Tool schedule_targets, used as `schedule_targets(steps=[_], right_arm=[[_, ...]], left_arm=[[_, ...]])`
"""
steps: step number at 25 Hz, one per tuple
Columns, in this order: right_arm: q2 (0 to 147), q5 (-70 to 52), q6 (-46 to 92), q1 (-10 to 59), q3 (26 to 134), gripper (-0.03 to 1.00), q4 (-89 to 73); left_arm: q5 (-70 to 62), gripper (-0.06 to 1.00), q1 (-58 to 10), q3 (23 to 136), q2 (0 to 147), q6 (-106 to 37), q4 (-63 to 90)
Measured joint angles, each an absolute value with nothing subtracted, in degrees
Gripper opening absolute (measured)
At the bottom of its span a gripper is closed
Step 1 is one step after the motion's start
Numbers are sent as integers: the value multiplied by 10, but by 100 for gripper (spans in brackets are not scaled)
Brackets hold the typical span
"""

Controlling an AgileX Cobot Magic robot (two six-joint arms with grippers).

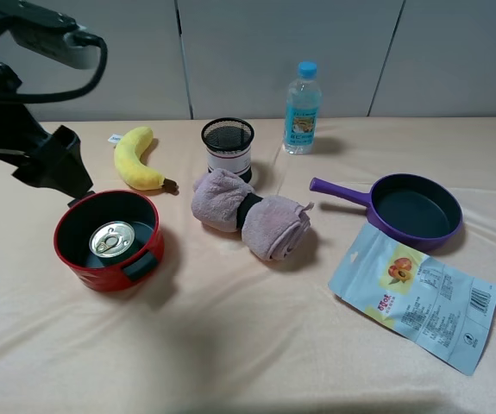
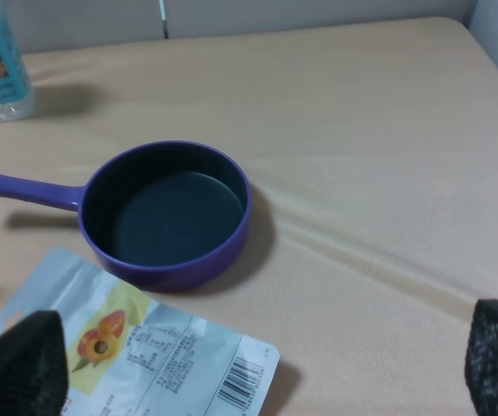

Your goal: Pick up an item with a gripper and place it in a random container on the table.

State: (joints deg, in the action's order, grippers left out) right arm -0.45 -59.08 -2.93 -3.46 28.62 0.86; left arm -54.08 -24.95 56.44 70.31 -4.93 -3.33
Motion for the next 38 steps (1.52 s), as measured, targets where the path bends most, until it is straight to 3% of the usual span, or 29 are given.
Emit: schedule_targets(steps=[10,20,33,38], right_arm=[[-4,-591,-29,-35,286,69,9],[-4,-591,-29,-35,286,69,9],[-4,-591,-29,-35,286,69,9],[-4,-591,-29,-35,286,69,9]], left_arm=[[-673,99,-249,564,598,-58,-7],[-674,99,-249,549,512,-62,0],[-667,99,-249,404,290,-48,0],[-629,99,-207,355,221,-48,0]])
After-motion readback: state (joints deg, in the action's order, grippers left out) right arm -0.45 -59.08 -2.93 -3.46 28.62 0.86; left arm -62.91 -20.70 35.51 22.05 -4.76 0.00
